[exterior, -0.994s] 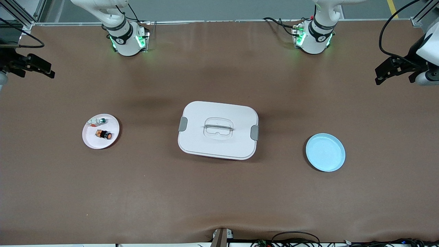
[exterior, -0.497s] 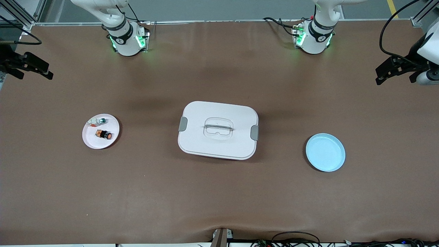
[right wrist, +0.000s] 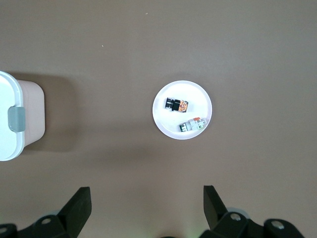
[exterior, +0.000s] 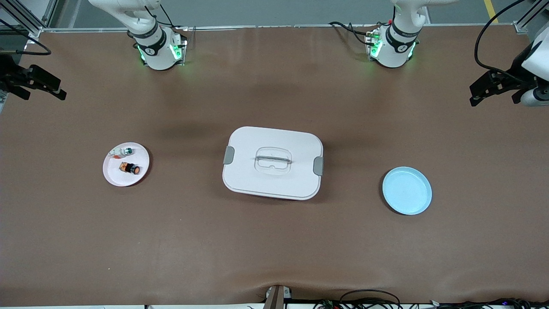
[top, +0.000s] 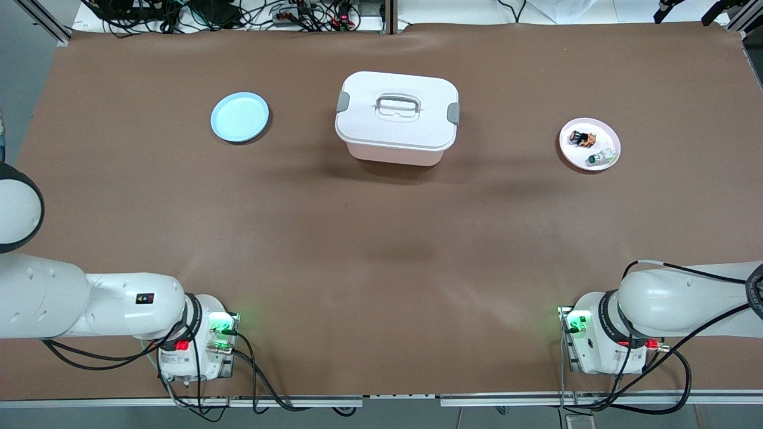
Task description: Transfer orange switch to right arm and place
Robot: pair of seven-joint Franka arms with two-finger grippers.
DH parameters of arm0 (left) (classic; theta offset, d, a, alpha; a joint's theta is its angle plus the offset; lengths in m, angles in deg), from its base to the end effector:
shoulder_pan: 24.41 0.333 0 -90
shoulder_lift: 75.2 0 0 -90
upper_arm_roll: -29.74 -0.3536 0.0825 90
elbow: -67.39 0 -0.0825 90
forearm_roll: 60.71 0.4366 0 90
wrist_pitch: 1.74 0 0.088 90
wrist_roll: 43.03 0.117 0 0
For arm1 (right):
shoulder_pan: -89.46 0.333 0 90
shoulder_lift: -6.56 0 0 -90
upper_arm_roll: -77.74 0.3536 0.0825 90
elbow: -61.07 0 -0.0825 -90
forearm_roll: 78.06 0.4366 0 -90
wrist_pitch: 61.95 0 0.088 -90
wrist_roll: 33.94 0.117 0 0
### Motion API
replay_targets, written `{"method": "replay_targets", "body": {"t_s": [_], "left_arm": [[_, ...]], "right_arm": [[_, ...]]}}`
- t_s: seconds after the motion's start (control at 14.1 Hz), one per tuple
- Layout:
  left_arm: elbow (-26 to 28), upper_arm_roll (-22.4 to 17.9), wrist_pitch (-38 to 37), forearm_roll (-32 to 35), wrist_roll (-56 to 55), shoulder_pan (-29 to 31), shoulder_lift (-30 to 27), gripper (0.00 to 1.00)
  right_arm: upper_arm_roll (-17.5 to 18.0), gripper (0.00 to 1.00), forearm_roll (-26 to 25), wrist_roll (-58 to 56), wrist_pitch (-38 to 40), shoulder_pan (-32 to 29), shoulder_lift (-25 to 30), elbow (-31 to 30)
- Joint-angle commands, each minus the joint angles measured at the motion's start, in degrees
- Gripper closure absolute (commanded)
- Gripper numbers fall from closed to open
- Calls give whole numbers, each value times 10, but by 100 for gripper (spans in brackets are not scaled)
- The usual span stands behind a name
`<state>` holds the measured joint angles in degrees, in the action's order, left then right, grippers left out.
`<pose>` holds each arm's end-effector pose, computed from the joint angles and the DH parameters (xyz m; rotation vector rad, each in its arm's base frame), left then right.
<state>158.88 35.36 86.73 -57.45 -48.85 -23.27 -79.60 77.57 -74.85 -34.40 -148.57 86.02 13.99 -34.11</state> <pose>0.5765 -0.0408 0.6816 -3.0790 -0.0397 -0.0453 0.5541 -0.0282 0.6754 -3.0834 0.0805 0.0273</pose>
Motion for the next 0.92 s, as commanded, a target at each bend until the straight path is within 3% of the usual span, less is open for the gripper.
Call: {"method": "replay_targets", "body": {"t_s": [0.0,0.28,0.5,0.85], "left_arm": [[0,-3,0,-7,11,-3,-7,0],[0,-3,0,-7,11,-3,-6,0],[0,-3,0,-6,11,-3,-2,0],[-5,-3,1,-3,11,-3,2,0]], "right_arm": [[3,0,4,-7,-4,-4,14,-9],[3,0,1,-8,-3,-3,14,-9],[6,0,-32,-9,-2,5,13,-9],[5,0,-29,-8,-2,5,13,-8]]}}
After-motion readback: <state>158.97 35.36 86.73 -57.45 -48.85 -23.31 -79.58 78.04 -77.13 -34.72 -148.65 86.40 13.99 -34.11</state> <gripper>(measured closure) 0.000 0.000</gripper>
